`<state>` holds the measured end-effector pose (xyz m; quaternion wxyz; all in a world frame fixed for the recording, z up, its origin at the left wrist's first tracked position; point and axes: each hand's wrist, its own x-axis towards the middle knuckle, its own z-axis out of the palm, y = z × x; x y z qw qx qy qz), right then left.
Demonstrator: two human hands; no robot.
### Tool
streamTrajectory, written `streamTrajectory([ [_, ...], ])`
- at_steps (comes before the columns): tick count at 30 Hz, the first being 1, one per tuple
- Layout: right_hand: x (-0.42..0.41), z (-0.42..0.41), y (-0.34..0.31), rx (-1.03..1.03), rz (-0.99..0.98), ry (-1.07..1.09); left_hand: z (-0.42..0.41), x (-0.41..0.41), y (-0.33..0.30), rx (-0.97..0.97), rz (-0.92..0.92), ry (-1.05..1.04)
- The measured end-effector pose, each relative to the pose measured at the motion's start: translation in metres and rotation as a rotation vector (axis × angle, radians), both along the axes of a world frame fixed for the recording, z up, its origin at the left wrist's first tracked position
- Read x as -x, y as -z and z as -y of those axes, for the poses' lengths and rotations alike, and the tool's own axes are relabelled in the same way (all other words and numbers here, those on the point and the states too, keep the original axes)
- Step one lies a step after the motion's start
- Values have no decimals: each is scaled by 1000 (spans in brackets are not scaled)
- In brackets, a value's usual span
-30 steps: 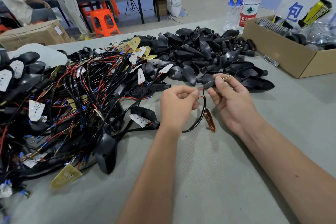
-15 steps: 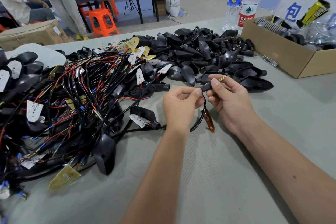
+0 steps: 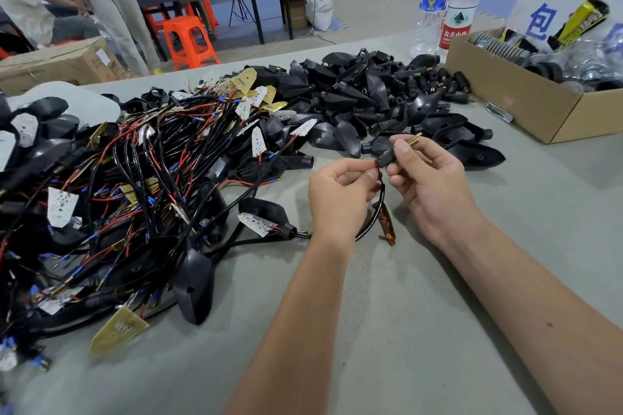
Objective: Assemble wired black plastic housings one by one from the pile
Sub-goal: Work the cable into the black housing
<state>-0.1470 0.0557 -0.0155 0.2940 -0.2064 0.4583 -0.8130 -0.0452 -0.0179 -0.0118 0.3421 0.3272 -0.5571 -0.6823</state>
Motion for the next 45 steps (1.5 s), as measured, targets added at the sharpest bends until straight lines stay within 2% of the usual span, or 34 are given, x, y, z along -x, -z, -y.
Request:
streamTrajectory([
  [6,1,0,0,1,12,-65,0,-2,2,-60,-50,-60],
  [10,2,-1,-1,50,81,-67,2,-2,0,-114,-83,-21],
  [20,2,-3,-2,80,187,16,-3,-1,-1,21,-43,94],
  [23,2,-2,-3,30,151,37,-2,1,0,92,-32,25],
  [28,4,-2,0,-96,-19,28,5,-3,2,256,32,-27],
  [38,7,1,5,-95,-60,-26,16,-11,-2,305,60,116],
  [42,6,-1,0,-90,-44,-41,15,-9,-2,300,51,91],
  [45,9,-3,-1,-139,-83,13,15,-9,-2,347,113,95],
])
